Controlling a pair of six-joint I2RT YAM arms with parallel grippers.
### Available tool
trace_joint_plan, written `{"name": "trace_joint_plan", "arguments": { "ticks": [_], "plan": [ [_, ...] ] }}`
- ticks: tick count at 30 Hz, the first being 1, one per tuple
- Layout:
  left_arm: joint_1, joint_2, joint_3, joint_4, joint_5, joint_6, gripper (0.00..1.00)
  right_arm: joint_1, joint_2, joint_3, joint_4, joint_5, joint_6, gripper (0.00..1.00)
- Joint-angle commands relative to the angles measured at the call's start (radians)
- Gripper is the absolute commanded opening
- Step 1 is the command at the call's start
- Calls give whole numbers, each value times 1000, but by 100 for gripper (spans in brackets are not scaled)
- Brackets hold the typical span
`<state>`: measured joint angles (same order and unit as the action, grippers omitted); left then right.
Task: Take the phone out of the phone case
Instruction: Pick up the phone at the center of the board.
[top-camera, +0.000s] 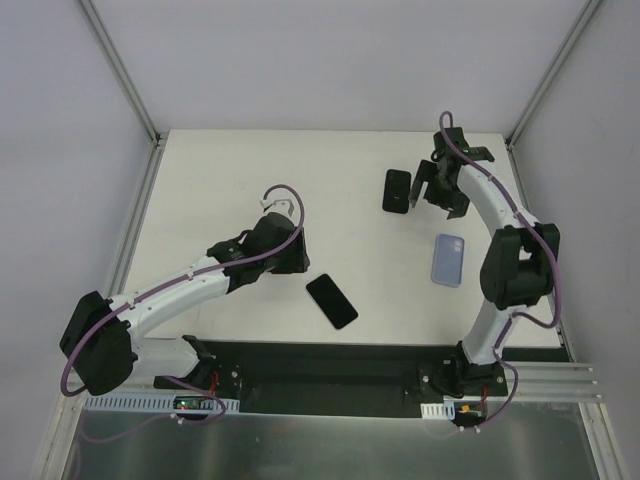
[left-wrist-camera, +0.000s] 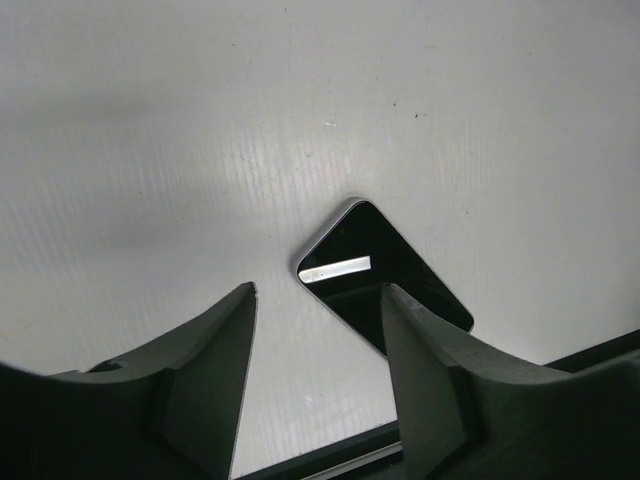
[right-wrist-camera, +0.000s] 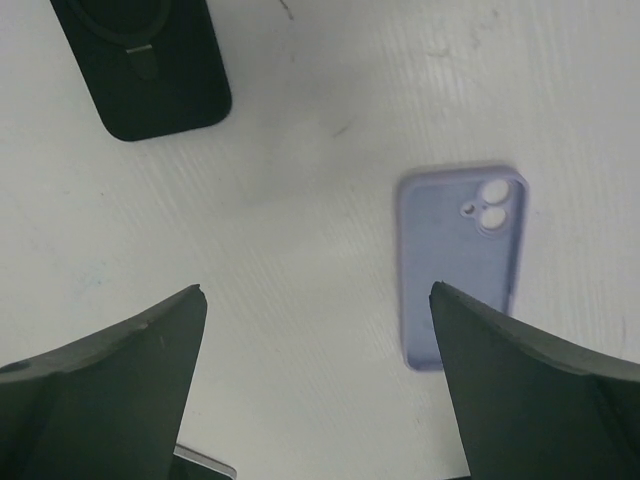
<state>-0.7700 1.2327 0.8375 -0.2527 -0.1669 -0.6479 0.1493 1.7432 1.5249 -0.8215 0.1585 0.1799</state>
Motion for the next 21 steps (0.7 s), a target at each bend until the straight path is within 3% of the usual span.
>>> {"name": "trace_joint_plan", "arguments": {
  "ticks": [1,7,21],
  "plan": [
    [21,-1,34,-48,35,-3,58,38,169,196,-77,-27,20,96],
    [23,-10,54,-80,46,5,82,79,378,406,-93,-40,17,96],
    [26,-61,66,-168,18,8,91,102,668,664,-129,-19,-8,96]
  ]
}}
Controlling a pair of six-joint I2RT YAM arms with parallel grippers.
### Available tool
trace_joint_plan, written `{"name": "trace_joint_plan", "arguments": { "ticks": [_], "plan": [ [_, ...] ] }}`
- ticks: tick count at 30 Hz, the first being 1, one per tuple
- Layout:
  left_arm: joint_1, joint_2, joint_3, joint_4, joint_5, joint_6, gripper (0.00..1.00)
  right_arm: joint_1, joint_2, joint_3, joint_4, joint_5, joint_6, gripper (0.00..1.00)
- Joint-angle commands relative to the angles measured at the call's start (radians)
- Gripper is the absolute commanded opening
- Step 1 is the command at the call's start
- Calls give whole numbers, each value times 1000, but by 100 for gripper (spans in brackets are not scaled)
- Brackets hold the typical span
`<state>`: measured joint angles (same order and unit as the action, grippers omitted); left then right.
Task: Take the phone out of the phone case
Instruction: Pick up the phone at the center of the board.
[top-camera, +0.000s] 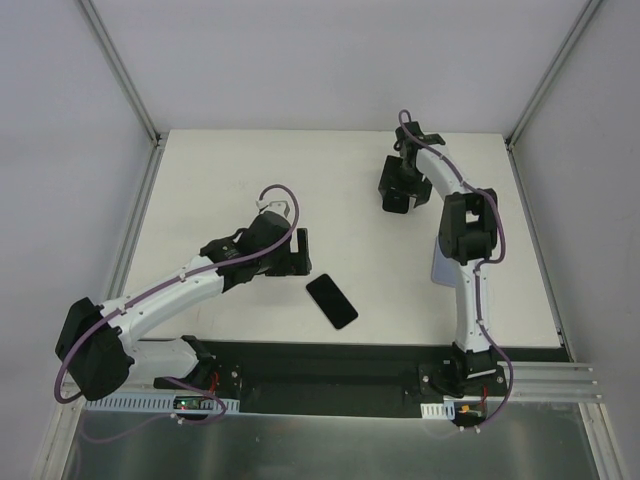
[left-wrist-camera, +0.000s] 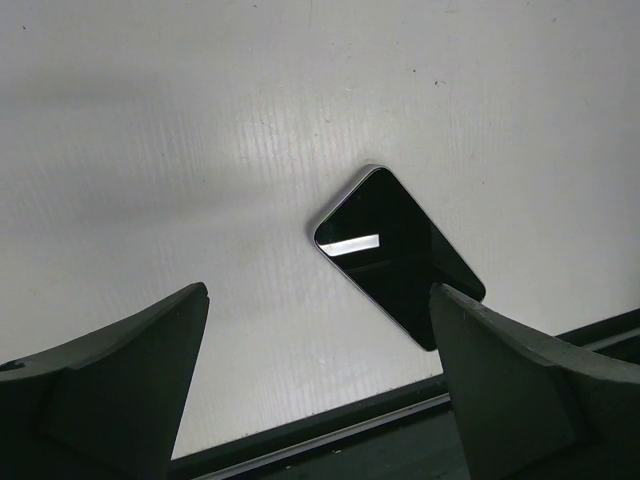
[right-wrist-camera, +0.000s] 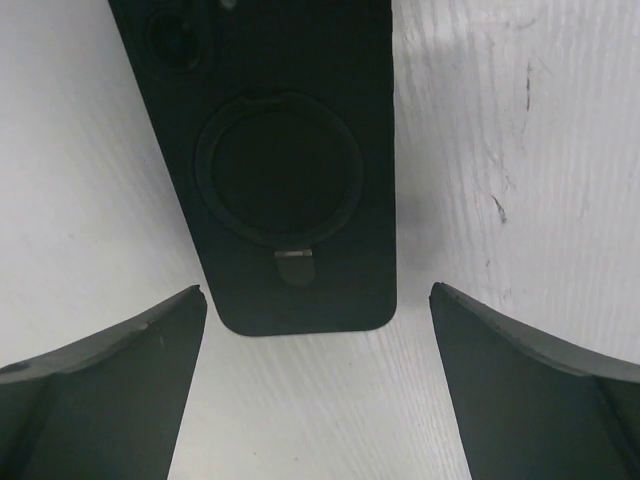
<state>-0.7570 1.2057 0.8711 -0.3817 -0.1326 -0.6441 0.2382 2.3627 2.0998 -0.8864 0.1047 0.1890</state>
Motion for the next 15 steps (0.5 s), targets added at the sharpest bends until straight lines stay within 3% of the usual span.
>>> {"name": "trace_joint_plan", "arguments": {
  "ticks": [1,12,15],
  "plan": [
    [15,-34,34,-42,-15,4,91,15,72,100,-71,39,-22,96],
    [15,-17,43,-54,2,-6,92,49,130,124,-89,142,-69,99],
    [15,-21,42,-52,-1,-9,92,50,129,109,-82,99,-69,78]
  ]
}}
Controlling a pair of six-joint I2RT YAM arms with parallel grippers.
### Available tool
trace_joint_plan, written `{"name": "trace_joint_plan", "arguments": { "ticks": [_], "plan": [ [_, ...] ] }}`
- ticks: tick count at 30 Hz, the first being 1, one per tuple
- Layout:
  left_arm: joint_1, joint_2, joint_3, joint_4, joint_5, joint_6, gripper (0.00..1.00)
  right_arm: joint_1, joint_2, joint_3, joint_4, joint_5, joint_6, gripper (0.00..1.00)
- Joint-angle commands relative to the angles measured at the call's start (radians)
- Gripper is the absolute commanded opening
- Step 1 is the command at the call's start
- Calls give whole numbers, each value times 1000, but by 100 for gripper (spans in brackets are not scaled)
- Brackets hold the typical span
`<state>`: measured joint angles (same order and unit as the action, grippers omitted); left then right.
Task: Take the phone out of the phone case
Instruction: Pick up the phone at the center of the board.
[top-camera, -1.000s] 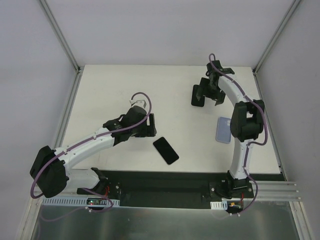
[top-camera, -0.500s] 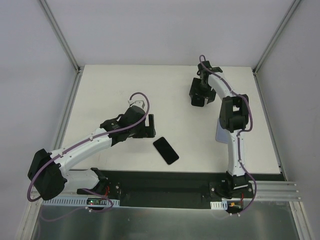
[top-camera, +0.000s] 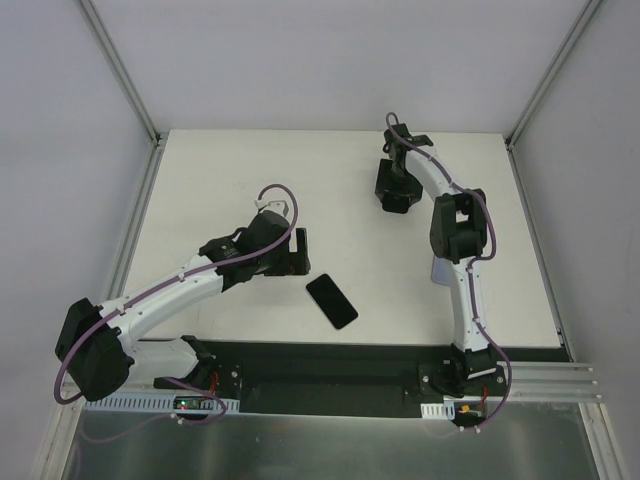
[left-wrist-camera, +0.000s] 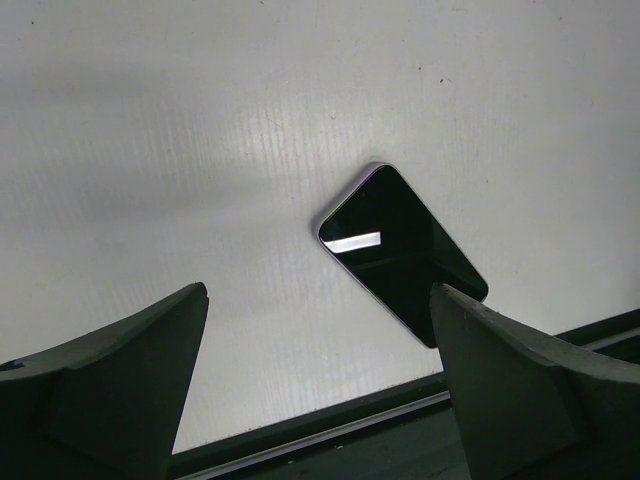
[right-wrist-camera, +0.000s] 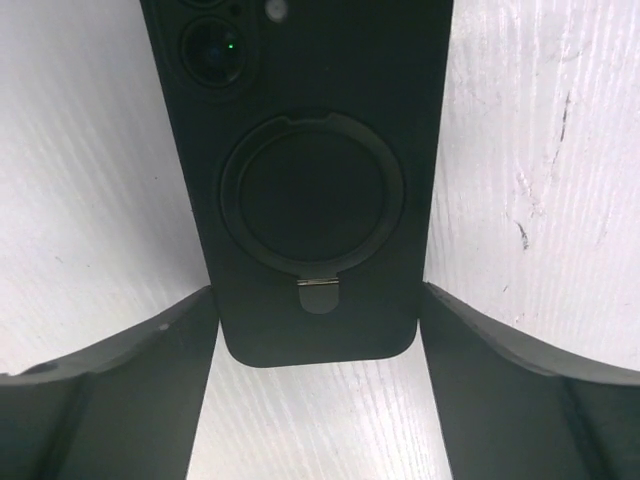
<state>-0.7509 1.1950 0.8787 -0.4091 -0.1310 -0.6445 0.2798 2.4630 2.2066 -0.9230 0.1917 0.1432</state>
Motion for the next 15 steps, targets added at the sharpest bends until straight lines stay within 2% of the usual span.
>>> {"name": "trace_joint_plan", "arguments": {
  "ticks": [1,2,4,7,15],
  "plan": [
    [8,-14,36,-27,-2,-9,92,7,11,-30,-36,-13,-18,72],
    [8,-14,37,-25,-2,-9,92,7,-2,-56,-11,-29,-11,62],
    [10,-11,39,-27,-2,-10,92,6,-59,-149,50,-75,-1,53],
    [21,14,36,-31,7,-17,96,7,-163,-267,146,-136,18,48],
    [117,116,63,-31,157,-37,96,6,-419,-631,282,-271,59,42]
  ]
}}
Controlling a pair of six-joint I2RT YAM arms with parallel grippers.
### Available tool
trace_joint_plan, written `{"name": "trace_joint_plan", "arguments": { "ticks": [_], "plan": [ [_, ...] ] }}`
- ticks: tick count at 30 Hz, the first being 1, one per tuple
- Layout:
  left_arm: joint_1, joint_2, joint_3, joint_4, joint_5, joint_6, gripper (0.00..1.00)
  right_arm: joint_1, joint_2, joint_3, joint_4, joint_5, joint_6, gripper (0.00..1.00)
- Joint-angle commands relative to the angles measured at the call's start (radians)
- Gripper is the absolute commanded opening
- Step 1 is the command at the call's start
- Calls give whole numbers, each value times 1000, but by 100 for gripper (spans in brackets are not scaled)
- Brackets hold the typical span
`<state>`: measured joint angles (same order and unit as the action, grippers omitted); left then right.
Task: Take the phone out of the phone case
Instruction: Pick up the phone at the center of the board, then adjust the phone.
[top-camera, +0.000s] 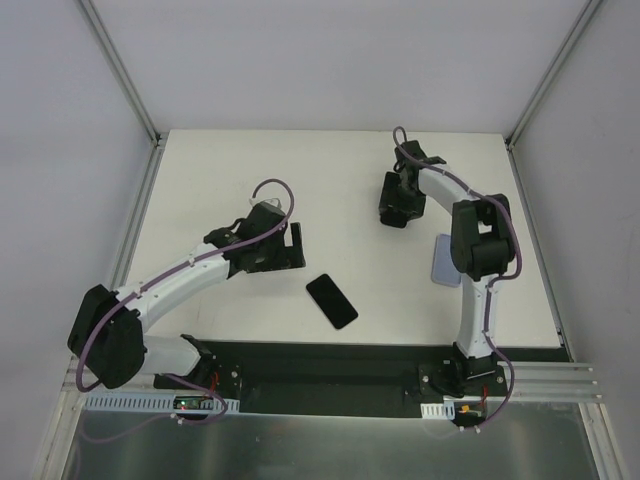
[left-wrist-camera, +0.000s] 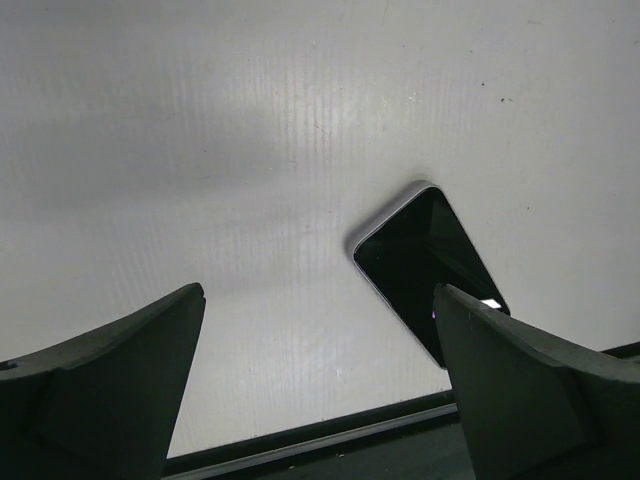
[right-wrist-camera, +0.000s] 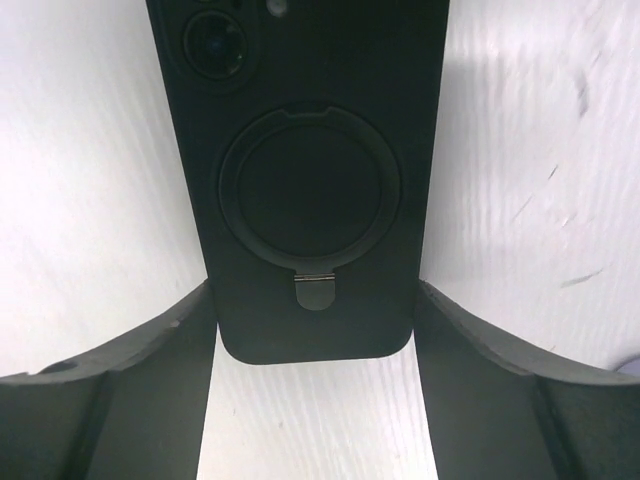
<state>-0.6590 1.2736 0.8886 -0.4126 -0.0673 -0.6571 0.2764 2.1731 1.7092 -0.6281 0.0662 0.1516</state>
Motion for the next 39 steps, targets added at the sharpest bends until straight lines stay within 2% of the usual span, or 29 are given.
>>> {"name": "trace_joint_plan", "arguments": {
  "ticks": [1,8,11,17,22,23,31,34,38,39],
  "plan": [
    [30,62,74,-25,106,-24,96,12,-153,-178,17,-179,63,41],
    [47,277,210,17,266,-71,96,20,-390,-535,163,-272,135,38],
    [79,363,245,110,456,-165,97,30,-478,-629,183,-313,140,38],
    [82,483,289,354,659,-331,96,61,-644,-810,266,-419,161,37],
    [78,590,331,409,731,-371,95,96,-708,-847,284,-517,132,36],
    [76,604,332,461,762,-377,95,101,-717,-853,291,-532,128,36],
    [39,710,375,482,807,-395,91,119,-757,-859,312,-631,138,36],
    [33,737,388,503,825,-418,87,127,-748,-846,314,-643,138,36],
    [27,765,401,528,840,-447,74,148,-737,-827,312,-649,137,36],
    [27,765,401,534,839,-452,66,156,-734,-824,306,-643,138,36]
  ]
}}
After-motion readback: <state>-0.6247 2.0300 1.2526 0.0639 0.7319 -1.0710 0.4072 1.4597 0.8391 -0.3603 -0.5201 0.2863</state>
